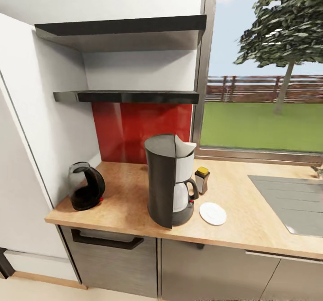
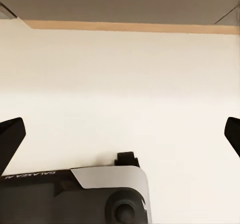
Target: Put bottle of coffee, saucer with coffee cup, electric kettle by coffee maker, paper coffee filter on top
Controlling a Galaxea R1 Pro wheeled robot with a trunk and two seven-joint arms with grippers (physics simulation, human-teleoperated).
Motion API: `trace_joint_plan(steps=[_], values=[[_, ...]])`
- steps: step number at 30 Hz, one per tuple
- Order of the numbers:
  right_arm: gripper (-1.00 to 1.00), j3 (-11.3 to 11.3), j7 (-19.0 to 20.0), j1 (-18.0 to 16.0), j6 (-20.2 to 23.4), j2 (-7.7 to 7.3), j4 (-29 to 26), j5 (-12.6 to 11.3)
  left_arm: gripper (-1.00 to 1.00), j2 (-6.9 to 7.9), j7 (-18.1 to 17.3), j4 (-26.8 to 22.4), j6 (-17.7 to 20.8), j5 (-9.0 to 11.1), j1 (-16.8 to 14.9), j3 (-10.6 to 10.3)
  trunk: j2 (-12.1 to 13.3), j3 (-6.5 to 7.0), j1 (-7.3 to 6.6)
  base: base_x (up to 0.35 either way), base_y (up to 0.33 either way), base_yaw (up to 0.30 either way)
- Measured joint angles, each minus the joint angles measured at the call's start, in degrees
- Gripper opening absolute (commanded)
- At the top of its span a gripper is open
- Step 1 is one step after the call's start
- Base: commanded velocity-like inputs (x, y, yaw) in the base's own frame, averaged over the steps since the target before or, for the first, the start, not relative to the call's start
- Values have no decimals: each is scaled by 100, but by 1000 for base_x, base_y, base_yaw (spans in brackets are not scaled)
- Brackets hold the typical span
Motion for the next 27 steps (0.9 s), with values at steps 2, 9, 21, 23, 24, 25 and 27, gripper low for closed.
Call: trace_joint_plan(steps=[2, 9, 21, 23, 24, 25, 27], values=[[100, 1, 0, 0, 0, 0, 6, 5, 100, 11, 0, 2, 0, -10, 5, 0, 0, 4, 0, 4, 9, -264], [100, 2, -9, 0, 0, 0, 11, 11, 100, 7, 1, 0, 0, -44, 9, -1, 0, 23, 3, -101, 1, -220], [100, 8, -42, 52, -1, 23, 19, 28, 100, -9, -28, -743, -1323, -55, -24, -40, 0, 25, 0, -6, 0, -3], [100, 8, -43, 62, -8, 22, 19, 25, 100, -35, -25, -843, -1362, -46, -37, -36, 0, 25, 0, 0, 0, 0], [100, 9, -43, 74, -9, 24, 20, 24, 100, -38, -54, -940, -1392, -43, -40, -37, 0, 25, 0, 0, 0, 0], [100, 9, -44, 80, -9, 25, 19, 24, 100, -36, -64, -991, -1401, -42, -40, -38, 0, 25, 0, 0, 0, 0], [100, 3, -44, 124, -20, 26, 20, 24, 100, 1, -116, -1594, -1449, -39, -40, -62, 0, 27, 0, 0, 0, 0]])
